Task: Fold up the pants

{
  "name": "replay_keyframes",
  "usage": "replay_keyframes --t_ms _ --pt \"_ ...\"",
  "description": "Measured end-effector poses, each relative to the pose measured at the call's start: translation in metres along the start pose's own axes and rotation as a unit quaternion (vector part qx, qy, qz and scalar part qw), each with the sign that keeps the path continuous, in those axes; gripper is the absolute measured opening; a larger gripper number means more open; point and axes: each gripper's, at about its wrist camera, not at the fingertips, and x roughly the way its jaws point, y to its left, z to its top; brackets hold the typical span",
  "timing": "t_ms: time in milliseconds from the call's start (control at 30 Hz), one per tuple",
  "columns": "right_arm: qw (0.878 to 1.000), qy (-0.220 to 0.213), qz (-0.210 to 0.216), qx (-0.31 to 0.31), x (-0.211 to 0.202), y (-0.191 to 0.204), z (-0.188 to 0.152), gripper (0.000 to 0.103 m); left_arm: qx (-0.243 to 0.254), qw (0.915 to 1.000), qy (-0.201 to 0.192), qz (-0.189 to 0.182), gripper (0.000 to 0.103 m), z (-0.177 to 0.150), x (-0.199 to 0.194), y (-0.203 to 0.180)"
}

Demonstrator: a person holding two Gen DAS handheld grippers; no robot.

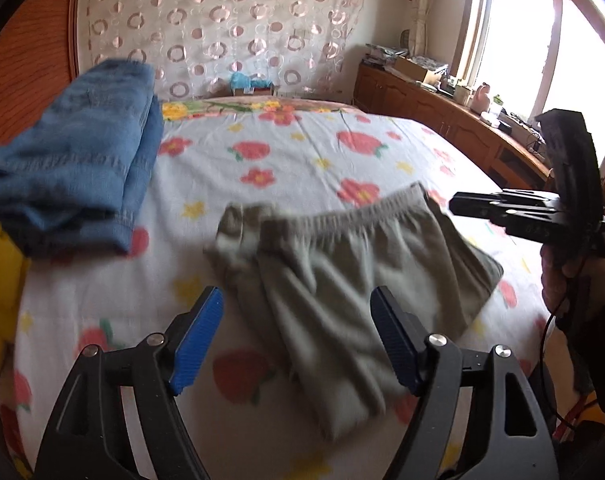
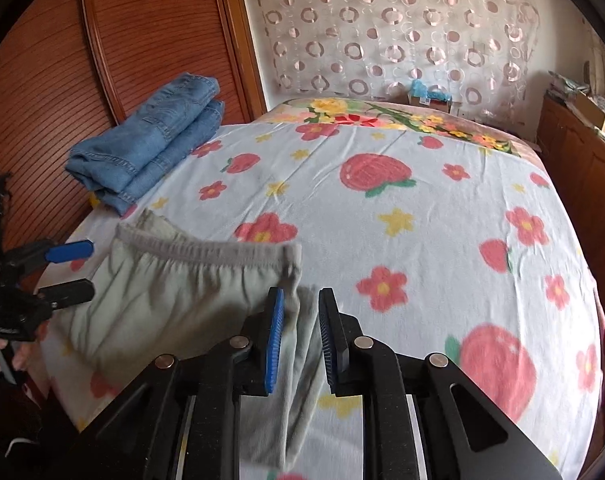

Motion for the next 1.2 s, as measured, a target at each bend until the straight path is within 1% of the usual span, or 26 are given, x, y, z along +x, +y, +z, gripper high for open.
replay_keyframes --t_ms 100,167,233,367,433,467,500,533,600,667,700,1033,1067,1133,1167,1200 --pt "1.000 0.002 -0.003 -0.006 -0.012 0.003 -0.013 0.019 -0.007 1.0000 0.004 0.000 0.077 -0.012 -0.004 0.001" --pt "1.000 0.004 -0.004 -0.009 -0.020 0.005 -0.022 0.024 -0.010 0.9999 0.001 0.004 0.077 -0.017 -0.009 0.001" --pt "1.000 0.004 -0.001 -0.006 -0.028 0.007 -0.029 0.025 -0.011 0.9999 0.000 0.008 0.077 -0.023 -0.015 0.001" --pt "1.000 -0.001 0.007 0.003 -0.047 0.008 -0.042 0.025 -0.020 0.9998 -0.007 -0.001 0.077 -0.033 -0.026 0.003" --pt "1.000 -0.001 0.010 0.008 -0.053 0.008 -0.048 0.025 -0.025 0.9996 -0.009 -0.006 0.072 -0.038 -0.031 0.005" --pt "1.000 0.000 0.015 0.011 -0.055 0.009 -0.051 0.025 -0.029 0.9995 -0.010 -0.007 0.062 -0.040 -0.033 0.006" --pt "1.000 0.001 0.018 0.012 -0.055 0.008 -0.052 0.025 -0.032 0.9994 -0.009 -0.007 0.055 -0.041 -0.033 0.007" --pt "1.000 0.003 0.020 0.013 -0.056 0.008 -0.054 0.025 -0.035 0.9993 -0.008 -0.006 0.052 -0.043 -0.033 0.007" --pt "1.000 0.007 0.022 0.014 -0.056 0.007 -0.056 0.025 -0.035 0.9993 -0.008 -0.012 0.042 -0.044 -0.033 0.007" --pt "1.000 0.013 0.024 0.015 -0.054 0.005 -0.059 0.025 -0.034 0.9992 -0.006 -0.017 0.036 -0.045 -0.032 0.005" --pt "0.999 0.015 0.024 0.016 -0.052 0.007 -0.059 0.025 -0.033 0.9993 -0.006 -0.019 0.034 -0.045 -0.031 0.004" --pt "0.999 0.022 0.020 0.018 -0.043 0.006 -0.059 0.025 -0.028 0.9993 0.008 -0.026 0.033 -0.048 -0.024 -0.003" --pt "0.999 0.022 0.020 0.018 -0.043 0.007 -0.059 0.025 -0.028 0.9991 0.010 -0.029 0.028 -0.049 -0.023 -0.003" --pt "0.999 0.022 0.020 0.017 -0.041 0.008 -0.058 0.025 -0.028 0.9990 0.011 -0.033 0.024 -0.049 -0.023 -0.003" --pt "0.999 0.021 0.021 0.016 -0.041 0.008 -0.059 0.024 -0.027 0.9990 0.012 -0.034 0.020 -0.050 -0.023 -0.004" --pt "0.999 0.020 0.022 0.016 -0.041 0.009 -0.059 0.017 -0.025 0.9990 0.013 -0.036 0.014 -0.050 -0.023 -0.005"
